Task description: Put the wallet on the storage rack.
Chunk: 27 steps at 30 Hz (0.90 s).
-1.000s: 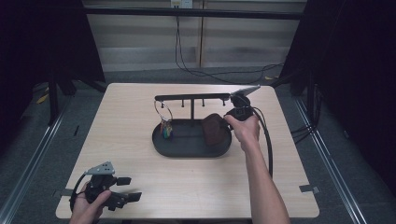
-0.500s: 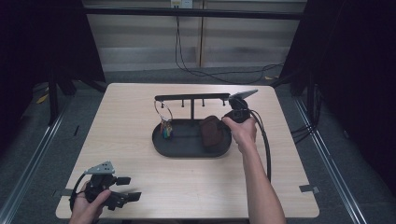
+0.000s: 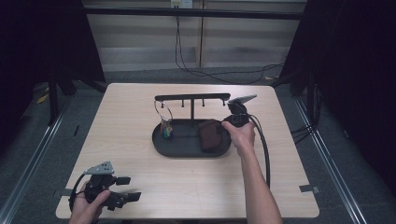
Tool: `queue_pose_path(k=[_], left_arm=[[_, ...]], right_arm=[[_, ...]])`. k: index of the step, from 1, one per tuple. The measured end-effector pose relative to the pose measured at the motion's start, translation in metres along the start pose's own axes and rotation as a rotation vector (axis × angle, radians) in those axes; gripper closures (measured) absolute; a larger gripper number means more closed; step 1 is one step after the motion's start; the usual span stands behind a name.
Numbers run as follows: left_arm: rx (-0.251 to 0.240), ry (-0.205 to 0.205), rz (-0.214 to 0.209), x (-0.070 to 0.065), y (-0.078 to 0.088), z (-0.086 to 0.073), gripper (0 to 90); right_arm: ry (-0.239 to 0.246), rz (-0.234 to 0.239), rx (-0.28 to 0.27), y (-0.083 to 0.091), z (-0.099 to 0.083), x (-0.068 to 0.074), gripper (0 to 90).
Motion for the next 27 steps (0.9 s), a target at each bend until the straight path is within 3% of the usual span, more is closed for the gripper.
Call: queue_pose_path(k=[9,13,21,24,27], left_arm=[[0.002,-0.002,-0.001,0.000,0.000,0.000,17.4],[0.005,-0.001,-0.004,-0.001,0.000,0.000,17.5],[0.002,-0.004,0.001,0.000,0.001,0.000,17.5],[0.000,-0.001,0.001,0.000,0.000,0.000,17.4],[0.000,-0.001,0.003,0.001,0.001,0.000,17.5]], right_arm=[[-0.002,-0.036,0.003,-0.003,-0.003,-0.010,78.0],[0.021,-0.058,0.005,-0.003,-0.003,-0.012,75.2],[0.026,-0.074,-0.022,0.003,0.000,-0.014,56.1],[0.031,-0.066,-0.034,0.006,0.000,-0.013,51.7],[0.041,-0.046,-0.071,0.015,0.000,-0.013,41.1]])
Point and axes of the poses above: each handheld gripper's, and its own axes: y roughly backward along the jaws, z roughly out of its top, x roughly to its left, the point moved 10 cm from there along -y, roughly forward along the jaws
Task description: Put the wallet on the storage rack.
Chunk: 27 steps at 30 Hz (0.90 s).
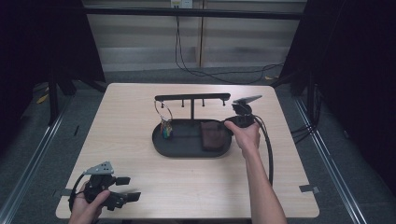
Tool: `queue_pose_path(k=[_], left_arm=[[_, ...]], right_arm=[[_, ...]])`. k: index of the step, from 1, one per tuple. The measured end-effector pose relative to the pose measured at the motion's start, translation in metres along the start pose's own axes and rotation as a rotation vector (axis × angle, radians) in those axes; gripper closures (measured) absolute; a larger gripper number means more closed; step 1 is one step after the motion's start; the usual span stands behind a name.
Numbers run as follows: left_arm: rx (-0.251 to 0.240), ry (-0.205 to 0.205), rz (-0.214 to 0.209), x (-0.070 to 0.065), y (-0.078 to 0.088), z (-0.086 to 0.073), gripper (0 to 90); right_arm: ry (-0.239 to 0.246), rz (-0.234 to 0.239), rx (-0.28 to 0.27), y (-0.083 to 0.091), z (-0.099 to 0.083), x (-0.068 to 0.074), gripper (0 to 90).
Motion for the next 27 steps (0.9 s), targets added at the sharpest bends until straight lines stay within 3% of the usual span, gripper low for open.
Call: queue_pose_path(k=[6,17,20,23,27], left_arm=[[0.006,0.004,-0.003,0.000,-0.001,0.000,17.4],[-0.004,0.006,0.005,0.001,0.001,0.001,17.5],[-0.010,0.012,0.006,0.002,0.001,0.001,17.5],[-0.009,0.012,0.012,0.003,0.000,0.001,17.5],[-0.012,0.016,0.013,0.004,0.000,0.001,17.5]], right_arm=[[0.020,0.034,-0.058,0.011,-0.005,-0.002,29.1],[0.025,0.085,-0.152,0.026,-0.020,-0.014,25.0],[0.051,0.078,-0.164,0.031,-0.026,-0.014,23.3],[0.094,0.069,-0.220,0.038,-0.028,-0.015,23.4],[0.108,0.061,-0.240,0.044,-0.037,-0.019,18.2]])
Point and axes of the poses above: each handheld gripper's, and its own axes: y roughly backward along the jaws, z roughly out of its top, x roughly to its left, the point moved 10 cm from there along -y, roughly forward along the jaws
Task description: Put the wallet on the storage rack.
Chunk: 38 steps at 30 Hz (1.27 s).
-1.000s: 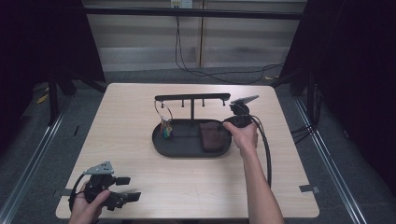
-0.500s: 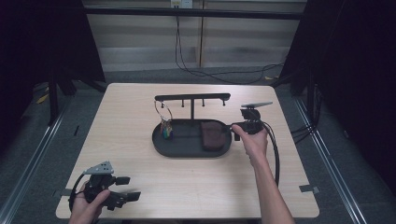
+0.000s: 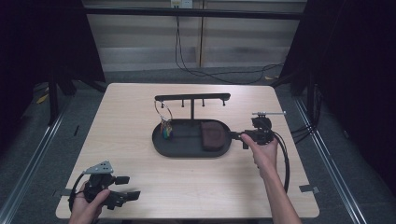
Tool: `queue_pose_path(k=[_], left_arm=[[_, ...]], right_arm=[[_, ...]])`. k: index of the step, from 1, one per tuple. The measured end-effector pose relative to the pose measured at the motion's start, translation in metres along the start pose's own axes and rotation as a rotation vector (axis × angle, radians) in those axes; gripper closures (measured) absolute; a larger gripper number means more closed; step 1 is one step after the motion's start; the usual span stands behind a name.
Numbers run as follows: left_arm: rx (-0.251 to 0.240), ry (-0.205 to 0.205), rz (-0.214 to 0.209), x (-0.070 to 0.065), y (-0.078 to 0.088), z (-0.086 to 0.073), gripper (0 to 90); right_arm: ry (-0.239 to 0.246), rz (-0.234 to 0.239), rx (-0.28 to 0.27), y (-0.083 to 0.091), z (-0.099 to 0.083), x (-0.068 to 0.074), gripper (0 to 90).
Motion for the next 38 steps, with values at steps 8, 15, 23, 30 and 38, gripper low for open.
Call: queue_pose_path(k=[8,15,23,30,38], left_arm=[[-0.040,0.010,0.009,0.002,0.005,0.004,17.7],[-0.036,0.009,0.010,0.003,0.005,0.004,17.6],[-0.046,0.018,0.013,0.005,0.006,0.005,17.7],[-0.047,0.020,0.019,0.007,0.006,0.005,17.6],[-0.053,0.025,0.022,0.009,0.009,0.005,17.6]], right_arm=[[0.014,0.008,-0.029,0.014,-0.024,-0.001,16.1],[0.016,0.005,-0.038,0.029,-0.046,-0.005,15.7],[0.043,-0.067,-0.123,0.060,-0.065,-0.015,16.6],[0.043,-0.086,-0.119,0.068,-0.093,-0.021,16.9],[0.051,-0.128,-0.109,0.064,-0.112,-0.027,16.3]])
Point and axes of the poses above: each handheld gripper's, and its own axes: y roughly backward along the jaws, z roughly out of its top, x roughly to its left, the point moved 10 cm from there along -y, roughly forward along the jaws
